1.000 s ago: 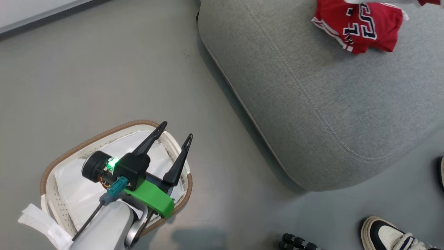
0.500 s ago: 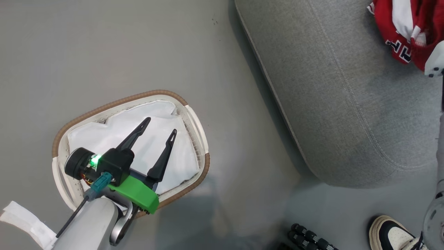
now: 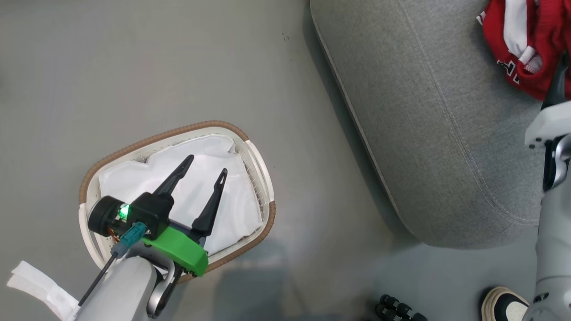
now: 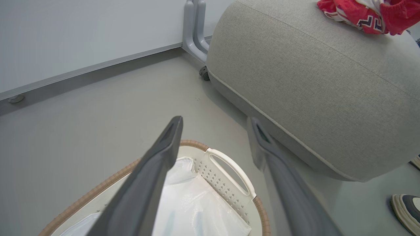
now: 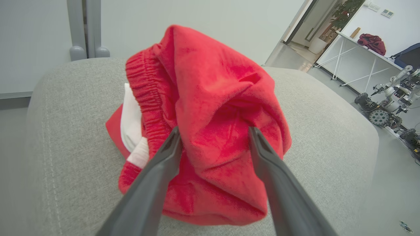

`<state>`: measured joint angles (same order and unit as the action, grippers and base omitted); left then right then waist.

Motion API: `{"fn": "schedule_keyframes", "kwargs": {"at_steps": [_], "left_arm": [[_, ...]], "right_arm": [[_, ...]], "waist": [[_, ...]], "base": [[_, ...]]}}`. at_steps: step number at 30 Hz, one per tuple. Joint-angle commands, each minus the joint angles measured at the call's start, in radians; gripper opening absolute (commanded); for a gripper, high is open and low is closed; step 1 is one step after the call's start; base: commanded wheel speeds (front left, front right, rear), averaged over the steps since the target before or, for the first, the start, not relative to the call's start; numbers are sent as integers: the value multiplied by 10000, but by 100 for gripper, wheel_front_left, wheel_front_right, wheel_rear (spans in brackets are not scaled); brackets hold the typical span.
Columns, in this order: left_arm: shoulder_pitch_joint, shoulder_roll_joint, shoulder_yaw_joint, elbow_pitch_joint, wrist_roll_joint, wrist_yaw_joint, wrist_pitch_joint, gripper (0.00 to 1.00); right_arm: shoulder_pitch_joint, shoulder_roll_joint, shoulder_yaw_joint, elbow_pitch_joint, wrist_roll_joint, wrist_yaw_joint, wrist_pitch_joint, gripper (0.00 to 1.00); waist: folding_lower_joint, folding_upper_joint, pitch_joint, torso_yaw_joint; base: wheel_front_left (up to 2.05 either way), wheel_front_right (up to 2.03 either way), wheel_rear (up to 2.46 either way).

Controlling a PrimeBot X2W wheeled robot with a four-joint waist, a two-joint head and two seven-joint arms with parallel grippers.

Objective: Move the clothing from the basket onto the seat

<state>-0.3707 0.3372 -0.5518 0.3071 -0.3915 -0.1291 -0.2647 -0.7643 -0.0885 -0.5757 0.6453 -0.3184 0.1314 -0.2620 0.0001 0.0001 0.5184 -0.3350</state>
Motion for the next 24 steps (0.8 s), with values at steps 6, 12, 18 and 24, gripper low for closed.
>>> {"fn": "schedule_keyframes", "kwargs": {"at_steps": [6, 12, 18, 24], "left_arm": [[316, -265, 238, 170, 67, -27, 6, 100], [592, -599, 847, 313, 188, -27, 8, 100], [946, -886, 1516, 251, 530, -27, 8, 100], [1222, -1210, 2525, 374, 690, -27, 8, 100]], "right_arm": [[1618, 216, 565, -1317, 911, -14, -39, 100], [2776, 308, 1391, -1959, 1598, -14, -40, 100], [3456, 347, 2882, -2126, 2418, -14, -33, 100], [3557, 347, 4488, -2022, 3320, -14, -33, 100]], "waist": [[-1, -1, -776, 23], [-1, -1, -1316, 234], [-1, -1, -1743, 610], [-1, -1, -2092, 1201]], "base": [[0, 0, 0], [0, 0, 0], [0, 0, 0], [0, 0, 0]]}}
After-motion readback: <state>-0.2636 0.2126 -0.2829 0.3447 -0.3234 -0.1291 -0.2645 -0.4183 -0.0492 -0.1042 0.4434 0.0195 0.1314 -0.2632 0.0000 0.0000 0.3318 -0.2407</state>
